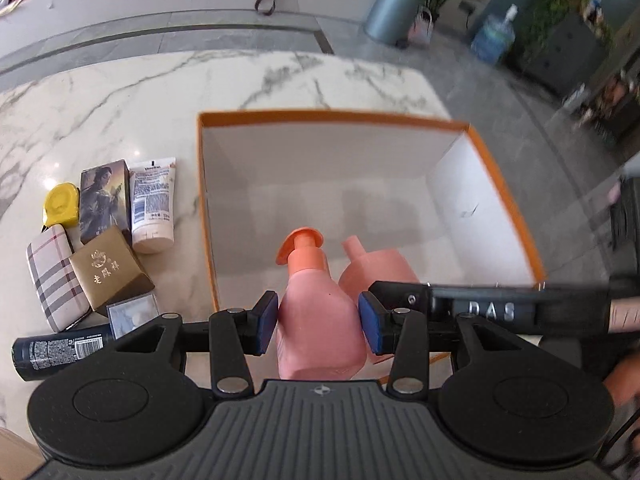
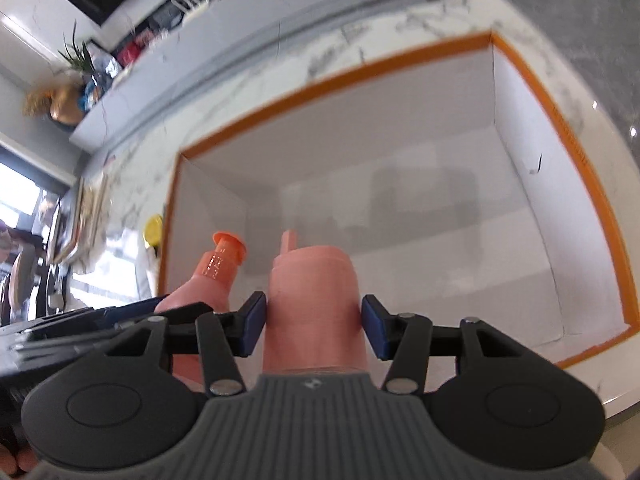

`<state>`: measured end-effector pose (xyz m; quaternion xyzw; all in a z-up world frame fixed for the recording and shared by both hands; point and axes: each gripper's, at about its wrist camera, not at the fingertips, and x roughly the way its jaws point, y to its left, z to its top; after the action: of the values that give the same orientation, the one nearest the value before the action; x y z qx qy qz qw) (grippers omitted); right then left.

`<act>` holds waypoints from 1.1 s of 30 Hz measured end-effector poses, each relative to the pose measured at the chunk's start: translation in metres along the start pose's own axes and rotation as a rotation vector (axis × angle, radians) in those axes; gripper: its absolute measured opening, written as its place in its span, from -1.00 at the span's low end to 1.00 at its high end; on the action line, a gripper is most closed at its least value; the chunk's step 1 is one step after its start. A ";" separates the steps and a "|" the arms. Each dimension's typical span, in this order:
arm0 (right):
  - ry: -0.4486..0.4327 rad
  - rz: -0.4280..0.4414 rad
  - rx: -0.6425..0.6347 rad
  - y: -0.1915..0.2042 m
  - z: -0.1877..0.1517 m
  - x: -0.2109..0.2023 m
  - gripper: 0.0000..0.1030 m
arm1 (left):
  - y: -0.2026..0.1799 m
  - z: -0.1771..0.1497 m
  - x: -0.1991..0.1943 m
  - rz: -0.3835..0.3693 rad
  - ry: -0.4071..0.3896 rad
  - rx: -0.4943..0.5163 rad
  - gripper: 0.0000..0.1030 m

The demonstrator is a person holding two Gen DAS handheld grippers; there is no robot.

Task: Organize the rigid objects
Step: 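Carry both pink bottles over the orange box and lower them inside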

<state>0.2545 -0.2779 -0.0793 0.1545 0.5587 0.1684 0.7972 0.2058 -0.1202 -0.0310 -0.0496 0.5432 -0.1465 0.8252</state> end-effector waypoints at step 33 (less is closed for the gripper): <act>0.245 -0.036 0.002 -0.002 0.009 0.050 0.04 | 0.044 0.000 -0.039 0.075 -0.070 -0.094 -0.12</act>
<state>0.2787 -0.2581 -0.1187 0.1235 0.6549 0.1711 0.7257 0.2001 -0.0668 -0.0074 -0.0730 0.5216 -0.0878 0.8455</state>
